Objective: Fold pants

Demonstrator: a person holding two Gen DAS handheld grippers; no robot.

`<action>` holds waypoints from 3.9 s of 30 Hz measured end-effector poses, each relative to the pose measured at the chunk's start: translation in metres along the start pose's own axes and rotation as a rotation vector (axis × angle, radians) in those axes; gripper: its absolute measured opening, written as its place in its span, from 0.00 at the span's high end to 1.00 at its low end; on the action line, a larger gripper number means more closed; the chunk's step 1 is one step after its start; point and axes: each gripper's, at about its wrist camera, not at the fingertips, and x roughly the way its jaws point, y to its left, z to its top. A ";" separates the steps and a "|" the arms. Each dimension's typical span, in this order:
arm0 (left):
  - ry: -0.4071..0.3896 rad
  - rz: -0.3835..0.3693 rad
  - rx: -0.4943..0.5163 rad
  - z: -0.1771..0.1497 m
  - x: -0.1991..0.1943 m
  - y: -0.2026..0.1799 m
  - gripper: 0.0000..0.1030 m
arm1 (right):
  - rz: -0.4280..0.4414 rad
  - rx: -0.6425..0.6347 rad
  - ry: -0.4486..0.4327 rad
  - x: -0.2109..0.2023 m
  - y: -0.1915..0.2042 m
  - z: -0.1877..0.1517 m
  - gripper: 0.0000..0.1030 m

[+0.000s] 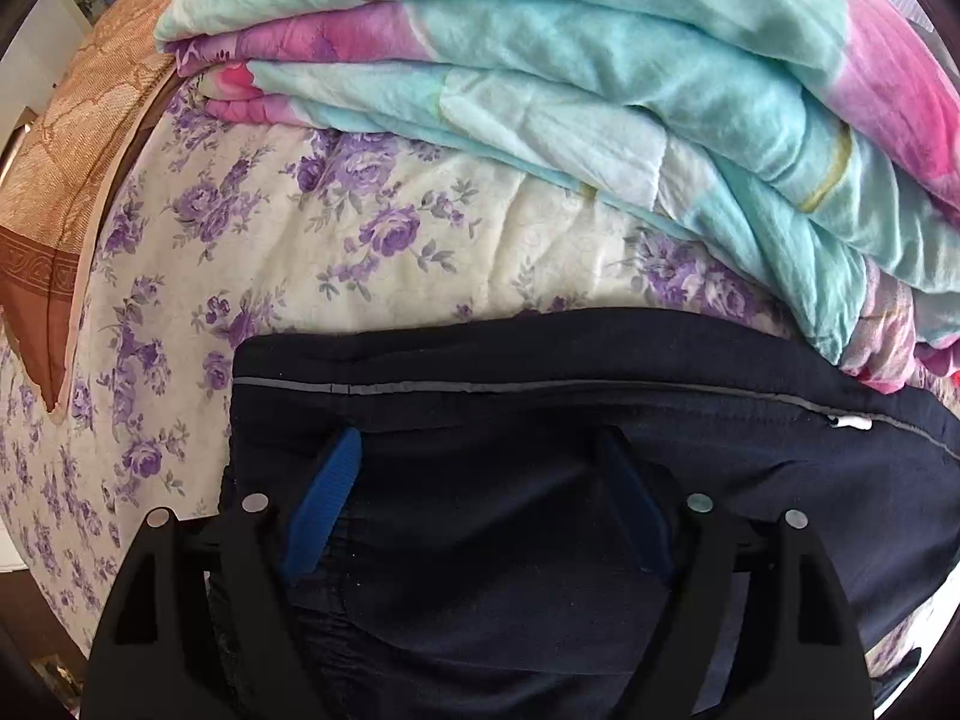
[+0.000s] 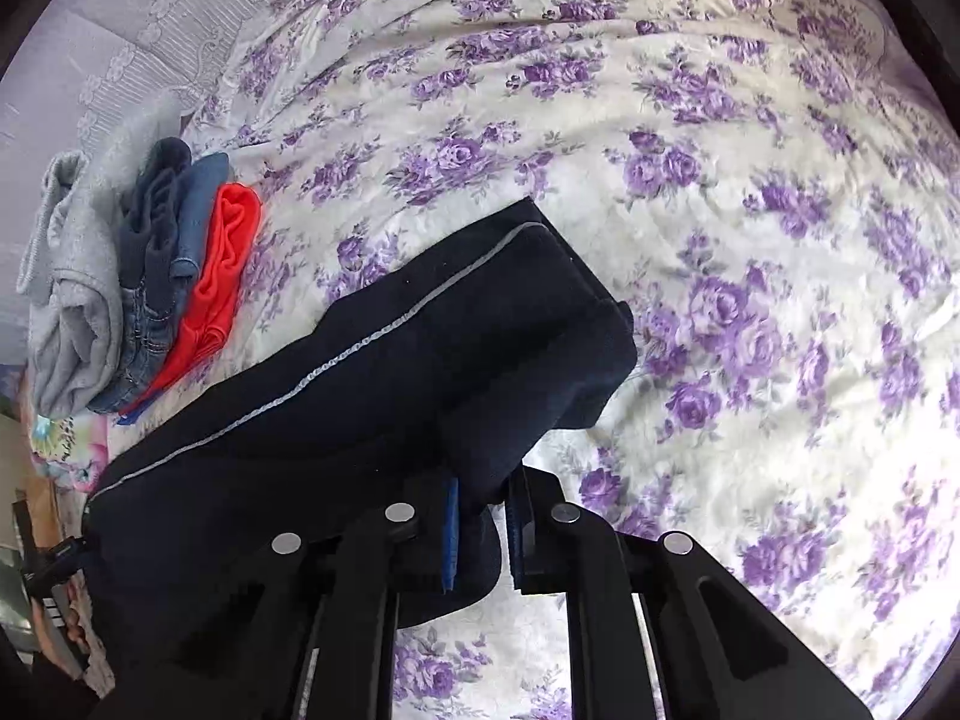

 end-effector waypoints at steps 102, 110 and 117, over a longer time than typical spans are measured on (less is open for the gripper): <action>0.005 -0.368 0.605 -0.268 -0.126 0.143 0.66 | 0.139 -1.236 0.275 -0.045 0.258 -0.362 0.92; -0.093 -0.566 0.412 -0.272 -0.182 0.153 0.33 | 0.151 -1.198 0.239 -0.051 0.251 -0.360 0.91; 0.040 -0.347 0.253 -0.251 -0.095 0.081 0.37 | 0.158 -1.242 0.248 -0.091 0.253 -0.357 0.66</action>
